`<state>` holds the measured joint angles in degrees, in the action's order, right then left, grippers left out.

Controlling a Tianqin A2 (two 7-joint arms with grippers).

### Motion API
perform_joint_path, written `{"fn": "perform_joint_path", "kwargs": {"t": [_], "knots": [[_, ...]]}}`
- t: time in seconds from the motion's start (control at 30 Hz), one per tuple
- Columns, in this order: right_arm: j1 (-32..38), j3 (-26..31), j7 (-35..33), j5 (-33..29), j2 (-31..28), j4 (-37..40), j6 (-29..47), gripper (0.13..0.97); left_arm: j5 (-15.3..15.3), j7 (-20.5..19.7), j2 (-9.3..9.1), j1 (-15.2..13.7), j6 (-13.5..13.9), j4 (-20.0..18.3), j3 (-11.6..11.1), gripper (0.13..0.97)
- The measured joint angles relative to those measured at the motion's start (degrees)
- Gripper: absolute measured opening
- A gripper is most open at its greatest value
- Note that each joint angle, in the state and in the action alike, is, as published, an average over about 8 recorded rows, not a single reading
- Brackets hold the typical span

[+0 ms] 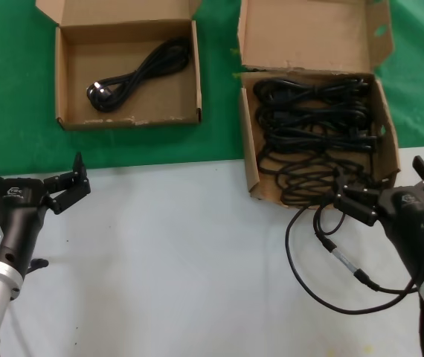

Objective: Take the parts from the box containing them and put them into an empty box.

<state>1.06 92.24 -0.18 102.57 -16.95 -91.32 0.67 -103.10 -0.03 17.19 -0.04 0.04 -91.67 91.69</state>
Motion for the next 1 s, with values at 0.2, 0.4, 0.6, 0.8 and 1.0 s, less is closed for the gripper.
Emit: {"fn": "perform_joint_path", "kwargs": {"t": [0.2, 0.4, 0.6, 0.8, 1.0], "knots": [[0.0, 0.0, 0.0, 0.0, 0.0, 0.0, 0.0, 0.966, 0.0, 0.0, 0.00, 0.0, 0.0, 0.0, 0.0, 0.966], [0.0, 0.0, 0.0, 0.0, 0.0, 0.0, 0.0, 0.966, 0.0, 0.0, 0.00, 0.0, 0.0, 0.0, 0.0, 0.966], [0.0, 0.0, 0.0, 0.0, 0.0, 0.0, 0.0, 0.966, 0.0, 0.0, 0.00, 0.0, 0.0, 0.0, 0.0, 0.966], [0.0, 0.0, 0.0, 0.0, 0.0, 0.0, 0.0, 0.966, 0.0, 0.0, 0.00, 0.0, 0.0, 0.0, 0.0, 0.966], [0.0, 0.0, 0.0, 0.0, 0.0, 0.0, 0.0, 0.966, 0.0, 0.0, 0.00, 0.0, 0.0, 0.0, 0.0, 0.966]]}}
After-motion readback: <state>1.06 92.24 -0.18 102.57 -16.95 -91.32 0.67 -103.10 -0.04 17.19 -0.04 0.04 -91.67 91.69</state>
